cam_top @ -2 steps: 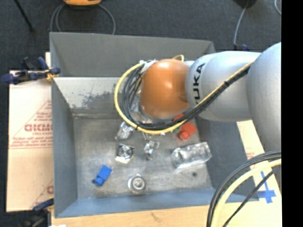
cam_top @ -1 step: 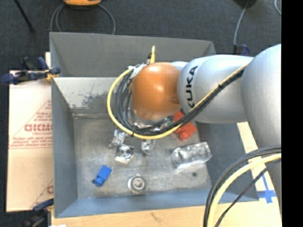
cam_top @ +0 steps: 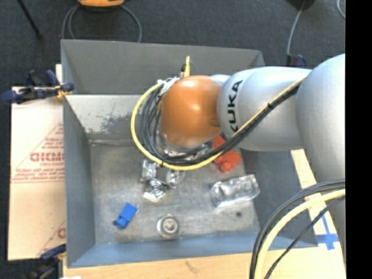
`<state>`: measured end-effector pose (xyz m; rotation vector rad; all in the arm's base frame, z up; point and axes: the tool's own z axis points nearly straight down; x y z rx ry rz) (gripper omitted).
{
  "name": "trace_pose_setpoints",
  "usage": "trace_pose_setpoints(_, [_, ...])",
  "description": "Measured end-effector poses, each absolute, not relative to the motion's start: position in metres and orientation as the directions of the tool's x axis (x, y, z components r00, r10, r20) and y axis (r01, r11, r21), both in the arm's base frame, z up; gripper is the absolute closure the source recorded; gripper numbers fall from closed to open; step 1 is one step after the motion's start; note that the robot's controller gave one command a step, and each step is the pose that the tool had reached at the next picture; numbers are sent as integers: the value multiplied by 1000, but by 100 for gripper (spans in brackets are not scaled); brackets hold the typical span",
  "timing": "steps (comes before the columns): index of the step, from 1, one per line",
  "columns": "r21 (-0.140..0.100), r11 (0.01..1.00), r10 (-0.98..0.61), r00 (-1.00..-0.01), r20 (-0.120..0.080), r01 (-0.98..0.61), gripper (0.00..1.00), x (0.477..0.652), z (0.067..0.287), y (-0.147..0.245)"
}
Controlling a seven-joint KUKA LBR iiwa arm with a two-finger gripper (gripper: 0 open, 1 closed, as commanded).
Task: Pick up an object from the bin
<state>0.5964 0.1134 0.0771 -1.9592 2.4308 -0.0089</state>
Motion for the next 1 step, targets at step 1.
trace_pose_setpoints(1, [-11, 284, -959, -284, -6, -959, 100, 601, 211, 106])
